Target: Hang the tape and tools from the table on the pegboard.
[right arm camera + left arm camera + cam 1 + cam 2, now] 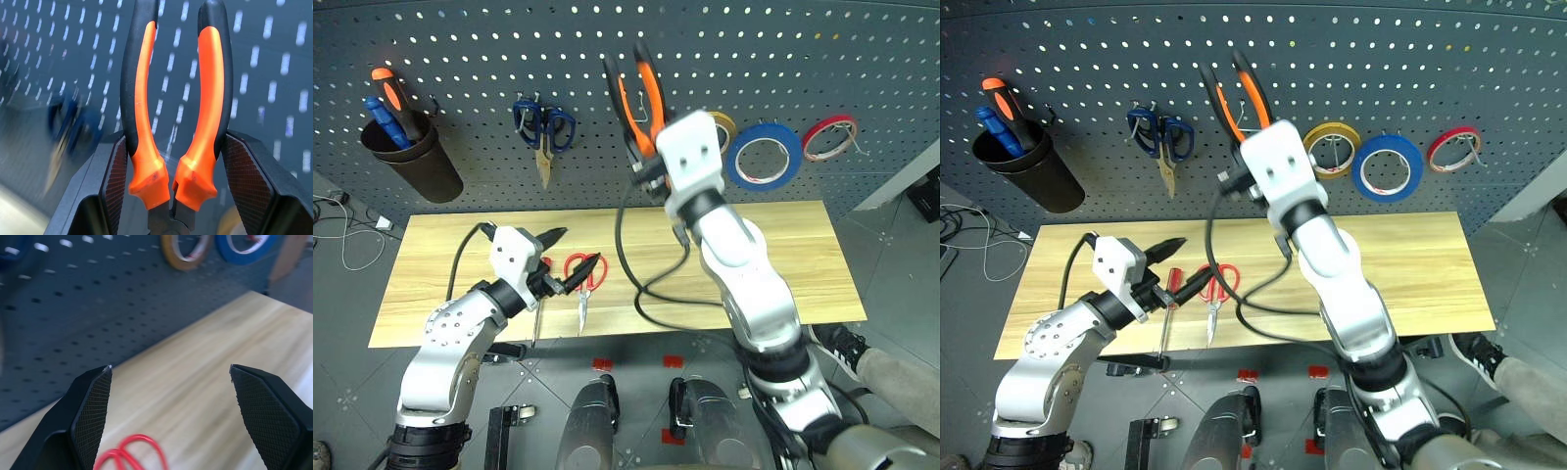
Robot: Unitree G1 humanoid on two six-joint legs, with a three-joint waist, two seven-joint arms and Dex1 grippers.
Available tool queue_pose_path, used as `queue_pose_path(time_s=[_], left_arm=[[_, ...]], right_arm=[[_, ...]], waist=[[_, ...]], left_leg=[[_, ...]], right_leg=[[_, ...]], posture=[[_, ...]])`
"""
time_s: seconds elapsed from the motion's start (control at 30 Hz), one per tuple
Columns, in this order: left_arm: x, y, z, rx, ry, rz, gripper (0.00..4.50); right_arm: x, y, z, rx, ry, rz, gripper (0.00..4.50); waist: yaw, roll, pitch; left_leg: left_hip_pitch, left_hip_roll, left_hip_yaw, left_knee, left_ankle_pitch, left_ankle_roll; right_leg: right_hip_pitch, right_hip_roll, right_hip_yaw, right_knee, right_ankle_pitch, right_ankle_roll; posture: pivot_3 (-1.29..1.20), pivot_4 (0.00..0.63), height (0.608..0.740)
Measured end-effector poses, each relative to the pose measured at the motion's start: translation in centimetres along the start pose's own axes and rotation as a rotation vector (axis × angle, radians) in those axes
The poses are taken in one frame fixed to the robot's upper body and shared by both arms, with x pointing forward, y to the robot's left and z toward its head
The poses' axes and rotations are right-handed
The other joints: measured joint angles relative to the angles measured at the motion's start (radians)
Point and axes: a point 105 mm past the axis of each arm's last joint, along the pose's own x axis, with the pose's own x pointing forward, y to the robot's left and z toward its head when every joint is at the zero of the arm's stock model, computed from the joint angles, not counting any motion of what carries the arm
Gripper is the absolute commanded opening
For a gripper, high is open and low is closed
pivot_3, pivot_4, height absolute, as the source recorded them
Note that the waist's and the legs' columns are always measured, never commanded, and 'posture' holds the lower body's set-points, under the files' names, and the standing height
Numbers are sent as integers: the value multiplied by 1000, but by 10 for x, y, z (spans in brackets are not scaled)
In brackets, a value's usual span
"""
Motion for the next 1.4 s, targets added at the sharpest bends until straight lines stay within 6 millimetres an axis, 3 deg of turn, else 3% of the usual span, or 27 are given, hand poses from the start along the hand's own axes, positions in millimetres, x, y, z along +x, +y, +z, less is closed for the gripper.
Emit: queue_pose_path(time_s=[0.2,0.3,0.63,0.8,0.93,1.03,1.1,1.23,1.4], left_arm=[[15,18,26,91,-42,34,4061],[18,23,26,92,-37,49,4061],[25,27,17,101,-12,61,4061],[37,31,1,76,2,124,4061],[41,27,-11,58,32,146,4061],[43,20,-18,36,44,131,4218],[42,17,-24,20,66,130,4500],[35,15,-47,-5,181,177,4500],[23,4,-83,-85,390,276,4500]], right_arm=[[47,-8,6,-36,-90,-18,2605],[59,-11,7,-47,-118,-29,2605],[68,-3,-25,-25,-95,-49,2605],[60,-2,-54,-51,-36,-76,2605],[56,-4,-63,-42,2,-91,2605],[54,-8,-65,-19,23,-114,3608],[46,-12,-80,11,77,-137,4282],[19,-16,-114,107,242,-138,4457],[-33,-4,-126,223,371,0,4457]], waist=[[9,0,0],[9,0,0],[12,0,1],[22,0,1],[23,0,2],[26,0,2],[29,0,2],[30,0,2],[31,0,2]], left_leg=[[-1,0,1,0,0,0],[-3,0,1,-1,0,0],[-3,0,1,0,0,0],[-3,0,1,1,0,0],[-3,1,1,1,0,0],[-3,1,0,2,0,0],[-3,1,0,4,0,0],[-3,1,-1,4,0,0],[-4,0,-2,1,0,1]], right_leg=[[-1,0,0,-1,0,0],[-2,0,0,-2,0,-1],[-2,0,-1,-1,0,-1],[-2,-1,-1,0,0,-1],[-2,0,0,0,0,-1],[-1,0,-1,0,0,-1],[-1,-1,-1,1,0,-1],[0,-1,-1,1,0,-2],[-1,-1,-2,-1,0,-2]], posture=[[98,305,740],[114,317,740],[129,336,740],[121,339,740],[107,336,740],[102,334,740],[94,331,740],[88,332,740],[71,331,740]])
